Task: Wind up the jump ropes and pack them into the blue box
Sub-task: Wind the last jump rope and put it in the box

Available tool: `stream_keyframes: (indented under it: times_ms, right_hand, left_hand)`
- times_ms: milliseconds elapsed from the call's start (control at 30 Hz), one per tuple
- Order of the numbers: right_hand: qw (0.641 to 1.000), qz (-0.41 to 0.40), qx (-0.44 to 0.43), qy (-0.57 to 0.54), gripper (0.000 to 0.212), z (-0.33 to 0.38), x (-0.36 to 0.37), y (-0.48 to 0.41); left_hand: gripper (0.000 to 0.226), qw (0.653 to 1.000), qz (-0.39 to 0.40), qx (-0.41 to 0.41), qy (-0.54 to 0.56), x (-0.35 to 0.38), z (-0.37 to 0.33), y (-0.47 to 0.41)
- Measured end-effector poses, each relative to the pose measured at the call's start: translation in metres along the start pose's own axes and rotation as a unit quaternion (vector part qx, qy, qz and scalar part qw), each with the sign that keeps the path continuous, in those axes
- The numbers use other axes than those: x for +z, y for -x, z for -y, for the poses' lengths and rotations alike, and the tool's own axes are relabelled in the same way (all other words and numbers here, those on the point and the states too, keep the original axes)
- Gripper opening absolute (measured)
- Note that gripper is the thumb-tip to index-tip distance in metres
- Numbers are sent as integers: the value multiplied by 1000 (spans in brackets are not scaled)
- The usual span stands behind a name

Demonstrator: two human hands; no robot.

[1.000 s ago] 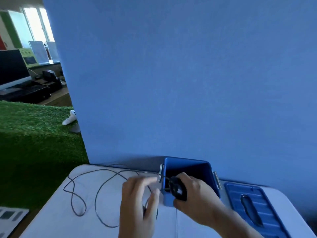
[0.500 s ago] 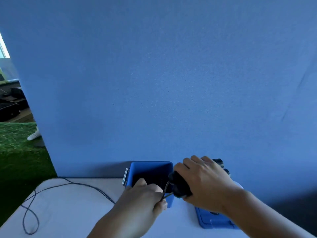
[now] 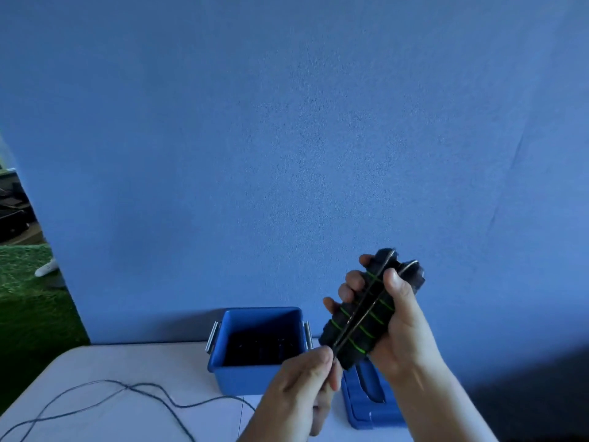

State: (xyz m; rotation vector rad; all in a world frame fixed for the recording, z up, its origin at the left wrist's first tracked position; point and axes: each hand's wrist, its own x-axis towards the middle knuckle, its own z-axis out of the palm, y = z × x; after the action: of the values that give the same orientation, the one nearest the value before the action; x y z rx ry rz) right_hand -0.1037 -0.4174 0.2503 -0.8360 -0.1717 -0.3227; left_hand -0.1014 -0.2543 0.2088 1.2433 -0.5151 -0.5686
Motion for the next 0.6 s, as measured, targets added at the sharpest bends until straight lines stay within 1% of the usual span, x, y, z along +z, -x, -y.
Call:
stream_keyframes:
  times_ms: [67,200,300,333,400,467,533,600]
  right_hand:
    - [1000,-16,-8,-26,71,-1,0,2]
    - [999,-24,-9,-41,68,1,-1,6]
    - [997,-51,3,-50,67,1,2,5]
    - [996,-64,3,-55,63,2,4,5]
    - [993,-95,-3,-74,49,5,11,5]
    - [986,-117,-4,-121,43,6,21,5]
    - [977,-119,10,-176,45,0,31,3]
    - [969,-117,28,-216,45,-9,35,1]
  left_hand:
    - [40,999,2,20,-45,-1,-3,-3]
    - [38,996,17,17,-84,-8,0,-6]
    - [40,997,43,8,-70,-13,3,-9]
    - [41,997,54,-5,-56,-15,3,-10]
    - [44,995,88,-23,-37,-22,7,-16]
    - [48,992,119,-18,-42,-25,11,-20]
    - [43,992,119,-11,-34,-21,19,-22]
    - [28,996,79,-49,4,-16,26,-25]
